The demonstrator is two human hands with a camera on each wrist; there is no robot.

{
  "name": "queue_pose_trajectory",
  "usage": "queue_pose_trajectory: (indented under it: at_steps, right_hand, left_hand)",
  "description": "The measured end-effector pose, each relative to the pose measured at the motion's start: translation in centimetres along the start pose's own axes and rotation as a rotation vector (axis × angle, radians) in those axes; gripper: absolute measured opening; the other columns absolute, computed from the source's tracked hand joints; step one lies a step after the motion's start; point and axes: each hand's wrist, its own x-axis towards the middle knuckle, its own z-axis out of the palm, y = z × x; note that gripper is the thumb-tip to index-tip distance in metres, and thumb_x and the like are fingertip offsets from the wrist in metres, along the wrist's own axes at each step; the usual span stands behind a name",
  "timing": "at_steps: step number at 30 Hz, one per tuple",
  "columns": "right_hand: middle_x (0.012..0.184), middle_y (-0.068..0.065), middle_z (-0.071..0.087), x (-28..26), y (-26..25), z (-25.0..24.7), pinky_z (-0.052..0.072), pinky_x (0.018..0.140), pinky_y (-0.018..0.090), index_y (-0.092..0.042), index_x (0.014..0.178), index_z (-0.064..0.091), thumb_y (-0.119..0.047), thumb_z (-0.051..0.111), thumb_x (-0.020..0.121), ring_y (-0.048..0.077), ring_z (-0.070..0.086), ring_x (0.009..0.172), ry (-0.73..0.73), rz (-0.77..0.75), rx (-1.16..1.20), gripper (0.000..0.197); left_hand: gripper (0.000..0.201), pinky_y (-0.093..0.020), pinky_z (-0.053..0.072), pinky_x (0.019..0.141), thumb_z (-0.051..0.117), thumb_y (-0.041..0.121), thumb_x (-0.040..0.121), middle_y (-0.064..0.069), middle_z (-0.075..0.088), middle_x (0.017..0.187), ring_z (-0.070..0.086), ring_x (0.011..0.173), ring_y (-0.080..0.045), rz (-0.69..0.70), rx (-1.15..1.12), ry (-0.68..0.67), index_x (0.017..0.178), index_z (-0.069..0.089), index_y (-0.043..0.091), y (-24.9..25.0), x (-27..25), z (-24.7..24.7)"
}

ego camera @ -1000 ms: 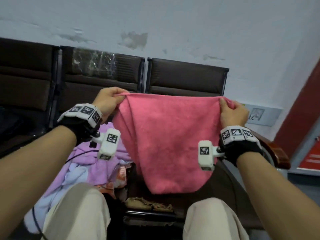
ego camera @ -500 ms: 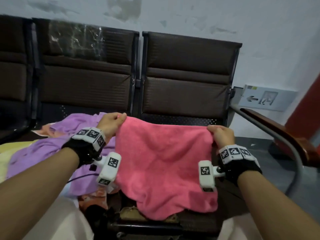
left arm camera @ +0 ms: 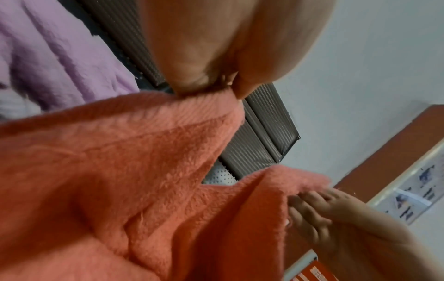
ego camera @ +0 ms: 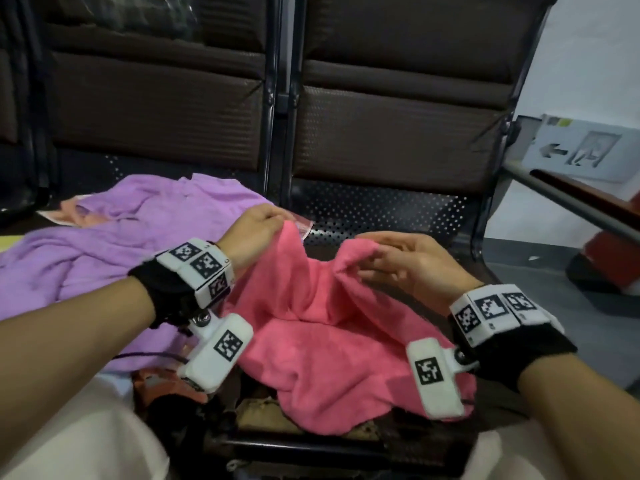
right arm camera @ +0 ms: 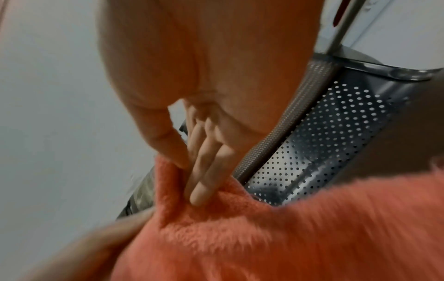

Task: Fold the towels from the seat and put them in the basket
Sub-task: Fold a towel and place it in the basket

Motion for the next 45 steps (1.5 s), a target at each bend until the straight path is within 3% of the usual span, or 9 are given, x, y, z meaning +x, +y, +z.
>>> queue_pose_trajectory:
  at_steps: [6, 9, 12, 22, 30, 35, 38, 40, 45]
  right_hand:
    - [0.081, -0.004, 0.064, -0.1, 0.6, 0.6, 0.049, 0.07, 0.024, -0.025, 0.072, 0.069, -0.001, 0.07, 0.078, 0.005, 0.059, 0.069, 0.033, -0.295, -0.994, 0.025]
    - [0.082, 0.006, 0.065, -0.6, 0.6, 1.6, 0.051, 0.076, 0.036, -0.016, 0.068, 0.067, -0.007, 0.072, 0.077, 0.019, 0.063, 0.075, -0.127, -0.288, -0.849, 0.014]
    - [0.056, -0.002, 0.062, -0.5, 0.6, 2.1, 0.045, 0.054, 0.023, -0.018, 0.064, 0.066, -0.009, 0.071, 0.081, 0.006, 0.056, 0.054, -0.134, -0.313, -0.597, 0.02]
    - [0.051, -0.005, 0.056, 1.5, 1.4, 3.6, 0.037, 0.049, 0.023, -0.019, 0.061, 0.069, -0.014, 0.075, 0.078, 0.006, 0.046, 0.048, 0.083, -0.303, -0.548, 0.019]
    - [0.054, -0.009, 0.06, 1.2, 1.0, 3.8, 0.04, 0.048, 0.015, -0.02, 0.065, 0.069, -0.014, 0.075, 0.079, -0.001, 0.05, 0.05, 0.159, -0.352, -0.469, 0.016]
    - [0.056, -0.004, 0.059, 0.5, 0.6, 4.0, 0.04, 0.047, 0.014, -0.014, 0.069, 0.07, -0.012, 0.074, 0.079, 0.0, 0.049, 0.048, 0.141, -0.352, -0.457, 0.011]
    - [0.053, -0.001, 0.055, 0.1, 0.4, 3.9, 0.038, 0.045, 0.021, -0.012, 0.067, 0.063, -0.016, 0.071, 0.083, 0.008, 0.048, 0.046, 0.037, -0.264, -0.422, 0.018]
    - [0.057, 0.001, 0.055, -0.2, 0.1, 3.3, 0.04, 0.053, 0.032, -0.016, 0.065, 0.056, -0.024, 0.068, 0.085, 0.018, 0.05, 0.054, -0.051, -0.245, -0.586, 0.025]
    - [0.057, -0.004, 0.052, -0.6, -0.9, 0.6, 0.04, 0.063, 0.033, -0.015, 0.061, 0.052, -0.048, 0.059, 0.087, 0.01, 0.048, 0.057, -0.005, -0.28, -1.269, 0.042]
  left_hand:
    - [0.006, -0.007, 0.039, 0.054, 0.057, 0.006, 0.09, -0.002, 0.06, 0.07, 0.05, 0.057, 0.0, 0.089, 0.012, -0.098, 0.092, 0.063, 0.007, 0.8, -1.6, 0.9]
    - [0.01, -0.018, 0.039, 0.056, 0.06, 0.008, 0.089, -0.003, 0.056, 0.065, 0.049, 0.054, -0.006, -0.004, -0.027, -0.105, 0.083, 0.061, 0.015, 1.0, -2.1, 0.6]
    - [0.012, -0.034, 0.036, 0.065, 0.061, 0.007, 0.088, -0.012, 0.054, 0.07, 0.046, 0.071, -0.024, -0.103, -0.101, -0.121, 0.081, 0.06, 0.016, 1.1, -2.7, 0.5]
    - [0.015, -0.024, 0.045, 0.055, 0.051, 0.001, 0.092, -0.006, 0.059, 0.074, 0.051, 0.062, -0.015, -0.255, -0.314, -0.235, 0.086, 0.059, 0.012, 2.5, -4.1, 1.7]
    - [0.009, -0.022, 0.049, 0.059, 0.049, 0.015, 0.096, -0.01, 0.058, 0.082, 0.054, 0.067, -0.014, -0.217, -0.326, -0.31, 0.095, 0.057, 0.01, 3.9, -4.6, 1.9]
    - [0.016, -0.028, 0.029, 0.058, 0.048, 0.009, 0.096, -0.016, 0.044, 0.088, 0.035, 0.069, -0.021, -0.118, -0.261, -0.332, 0.108, 0.055, 0.001, 3.9, -5.1, 1.9]
    - [0.017, -0.035, 0.038, 0.058, 0.043, 0.011, 0.098, -0.021, 0.051, 0.083, 0.042, 0.07, -0.028, -0.033, -0.102, -0.279, 0.107, 0.056, 0.005, 3.7, -4.8, 1.6]
    - [0.018, -0.041, 0.046, 0.075, 0.043, 0.013, 0.098, -0.02, 0.061, 0.095, 0.053, 0.083, -0.027, 0.034, 0.01, -0.19, 0.106, 0.059, 0.009, 3.4, -4.4, 1.2]
    - [0.02, -0.03, 0.043, 0.089, 0.037, 0.012, 0.096, 0.001, 0.061, 0.097, 0.054, 0.092, -0.011, 0.071, 0.075, 0.051, 0.094, 0.055, 0.02, 2.8, -3.4, -0.1]
